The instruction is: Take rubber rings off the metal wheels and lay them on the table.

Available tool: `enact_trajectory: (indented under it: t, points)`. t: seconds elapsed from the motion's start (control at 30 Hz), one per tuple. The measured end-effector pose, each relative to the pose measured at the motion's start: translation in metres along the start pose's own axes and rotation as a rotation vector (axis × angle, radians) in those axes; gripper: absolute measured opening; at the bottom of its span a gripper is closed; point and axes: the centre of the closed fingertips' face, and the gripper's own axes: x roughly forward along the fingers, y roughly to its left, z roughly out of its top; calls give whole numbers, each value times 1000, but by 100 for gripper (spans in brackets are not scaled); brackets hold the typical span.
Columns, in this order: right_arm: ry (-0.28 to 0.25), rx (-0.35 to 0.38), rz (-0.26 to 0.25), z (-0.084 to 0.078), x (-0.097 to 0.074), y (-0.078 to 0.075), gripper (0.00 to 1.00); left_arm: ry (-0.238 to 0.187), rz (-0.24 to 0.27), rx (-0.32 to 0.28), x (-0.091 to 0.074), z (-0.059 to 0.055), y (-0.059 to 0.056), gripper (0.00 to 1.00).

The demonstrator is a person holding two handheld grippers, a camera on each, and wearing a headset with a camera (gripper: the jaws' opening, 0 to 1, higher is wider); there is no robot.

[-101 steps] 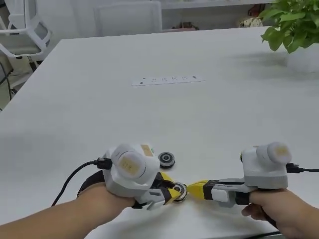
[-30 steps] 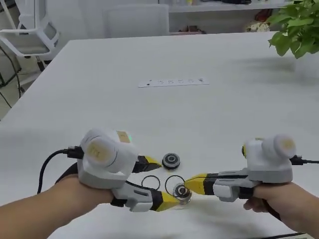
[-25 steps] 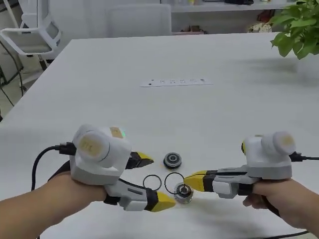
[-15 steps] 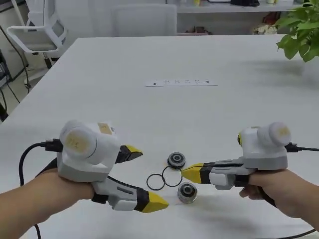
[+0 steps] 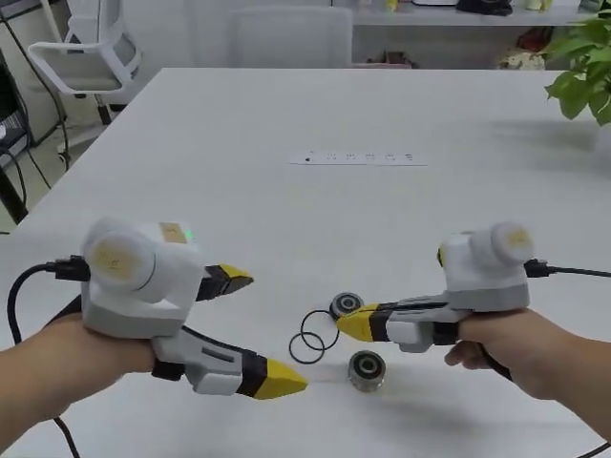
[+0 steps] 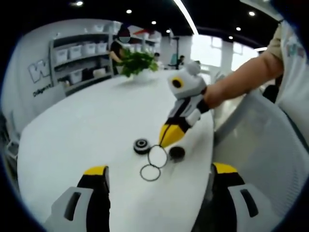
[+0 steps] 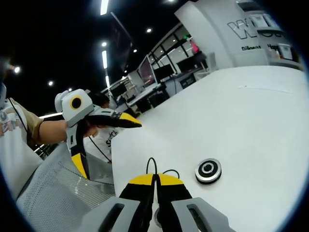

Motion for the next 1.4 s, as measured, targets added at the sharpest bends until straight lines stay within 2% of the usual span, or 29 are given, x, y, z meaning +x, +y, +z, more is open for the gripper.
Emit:
enact_trajectory:
  t: [0.5,0.7,0.87,1.1,1.27,1.4]
  points:
    - [48,14,-21,-9,16,-10,0,-10,28,-24,-6,-8,6,89]
    - [69,13,-32,-14,20,-13,0,11,13,-46,-3,-11,3,90]
    - [83,42,-48,-18,22,-21,0,7,12,-43,-2,-10,3,89]
    - [95,47,-39,-20,28,-18,0,13,11,-53,-2,-11,3,88]
    - [130,20,-67,-27,33,-22,0,23,14,-56,-2,-14,3,88]
    - [132,13,-76,-27,33,-23,0,22,17,-59,-3,-14,4,88]
